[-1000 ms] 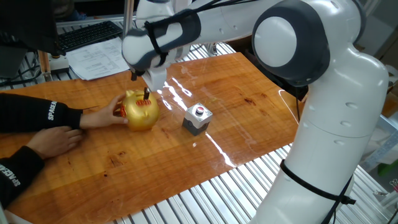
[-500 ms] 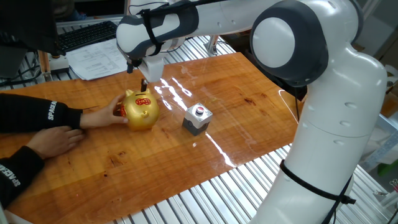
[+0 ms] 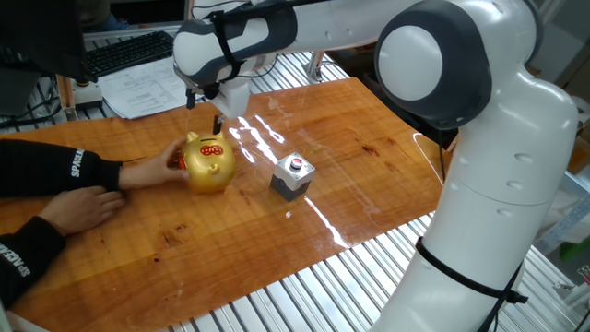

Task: Drop coins into a piggy bank

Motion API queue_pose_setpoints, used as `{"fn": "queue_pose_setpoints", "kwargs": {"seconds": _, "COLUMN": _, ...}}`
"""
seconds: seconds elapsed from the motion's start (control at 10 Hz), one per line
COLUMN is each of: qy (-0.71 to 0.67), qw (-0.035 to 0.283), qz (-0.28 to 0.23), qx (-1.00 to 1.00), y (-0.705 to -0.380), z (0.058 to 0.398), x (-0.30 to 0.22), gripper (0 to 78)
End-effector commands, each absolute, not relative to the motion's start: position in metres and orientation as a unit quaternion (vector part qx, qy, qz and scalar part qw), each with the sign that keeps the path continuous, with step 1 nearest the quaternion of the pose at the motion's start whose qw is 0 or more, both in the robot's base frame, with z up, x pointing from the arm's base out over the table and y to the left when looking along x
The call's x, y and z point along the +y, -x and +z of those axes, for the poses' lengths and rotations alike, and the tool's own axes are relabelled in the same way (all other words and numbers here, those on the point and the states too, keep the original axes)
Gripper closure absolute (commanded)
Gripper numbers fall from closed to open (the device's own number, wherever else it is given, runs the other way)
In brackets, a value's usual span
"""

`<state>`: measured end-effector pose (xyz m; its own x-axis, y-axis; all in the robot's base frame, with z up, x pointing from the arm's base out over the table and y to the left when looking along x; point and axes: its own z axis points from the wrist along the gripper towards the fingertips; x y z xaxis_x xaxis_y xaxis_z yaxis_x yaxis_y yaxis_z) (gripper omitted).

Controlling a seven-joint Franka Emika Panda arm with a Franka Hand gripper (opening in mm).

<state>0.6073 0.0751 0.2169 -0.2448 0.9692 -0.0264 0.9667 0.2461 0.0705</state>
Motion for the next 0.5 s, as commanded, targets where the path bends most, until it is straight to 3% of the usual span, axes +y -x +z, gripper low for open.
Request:
{"fn": "queue_pose_setpoints", "kwargs": {"seconds": 0.1, "qy": -0.278, "qw": 0.007, "qz": -0.017, "qx": 0.96, "y": -0.6002, "z": 0.2286, "x": 0.0796, "gripper": 0.1}}
{"fn": "queue_pose_setpoints", "kwargs": {"seconds": 0.5, "qy": -0.157, "qw": -0.009, "qz": -0.02, "qx": 0.987, "y": -0.6002, "z": 0.2286, "x": 0.0797, "gripper": 0.1}}
